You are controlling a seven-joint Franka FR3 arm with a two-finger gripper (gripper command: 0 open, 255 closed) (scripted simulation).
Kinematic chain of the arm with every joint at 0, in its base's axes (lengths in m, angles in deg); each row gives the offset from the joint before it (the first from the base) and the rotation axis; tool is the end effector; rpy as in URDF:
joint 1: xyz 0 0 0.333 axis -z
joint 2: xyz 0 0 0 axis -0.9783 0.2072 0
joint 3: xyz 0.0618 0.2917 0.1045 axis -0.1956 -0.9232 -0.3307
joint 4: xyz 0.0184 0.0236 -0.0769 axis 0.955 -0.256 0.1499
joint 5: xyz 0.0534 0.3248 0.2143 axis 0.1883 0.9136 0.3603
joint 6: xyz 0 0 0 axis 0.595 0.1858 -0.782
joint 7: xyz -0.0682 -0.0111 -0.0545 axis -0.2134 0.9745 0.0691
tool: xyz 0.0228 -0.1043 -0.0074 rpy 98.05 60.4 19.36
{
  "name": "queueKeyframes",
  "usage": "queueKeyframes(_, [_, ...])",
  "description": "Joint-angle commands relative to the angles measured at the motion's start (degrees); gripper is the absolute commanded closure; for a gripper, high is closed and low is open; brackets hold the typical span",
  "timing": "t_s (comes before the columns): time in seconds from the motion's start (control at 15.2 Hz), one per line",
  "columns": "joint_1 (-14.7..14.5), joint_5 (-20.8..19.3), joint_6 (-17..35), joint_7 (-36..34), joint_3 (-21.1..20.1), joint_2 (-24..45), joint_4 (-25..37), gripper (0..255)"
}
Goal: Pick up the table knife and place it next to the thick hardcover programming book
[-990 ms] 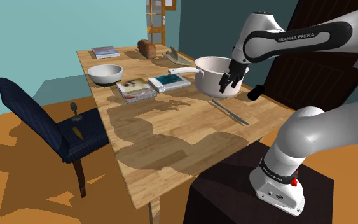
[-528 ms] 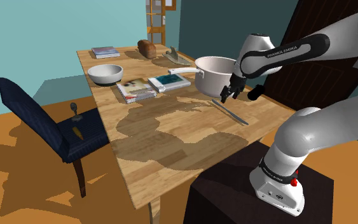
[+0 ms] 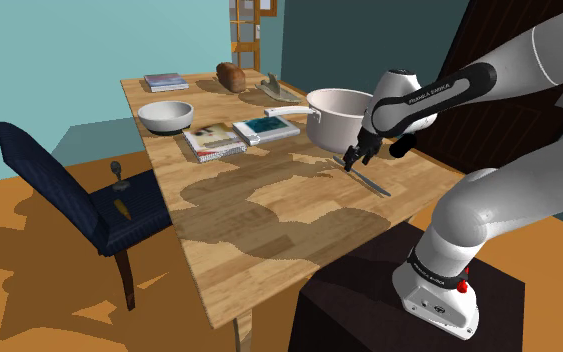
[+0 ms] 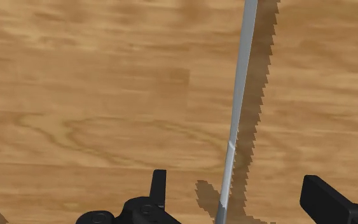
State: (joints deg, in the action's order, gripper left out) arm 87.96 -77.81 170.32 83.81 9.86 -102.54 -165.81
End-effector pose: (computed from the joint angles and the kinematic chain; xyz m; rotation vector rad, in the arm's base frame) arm 0.3112 -0.1557 0.3481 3.1008 -0.4225 0.2389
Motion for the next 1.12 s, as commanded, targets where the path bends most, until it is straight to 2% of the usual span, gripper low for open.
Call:
queueKeyframes(0.0, [-0.1,0.0,0.4,0.0,0.1,0.4,0.0,0])
queueKeyframes(0.33, [-0.1,0.0,0.4,0.0,0.1,0.4,0.0,0])
queueKeyframes(0.4, [-0.1,0.0,0.4,0.0,0.1,0.4,0.0,255])
queueKeyframes(1.06, [-0.1,0.1,-0.7,-0.1,-0.1,-0.3,0.4,255])
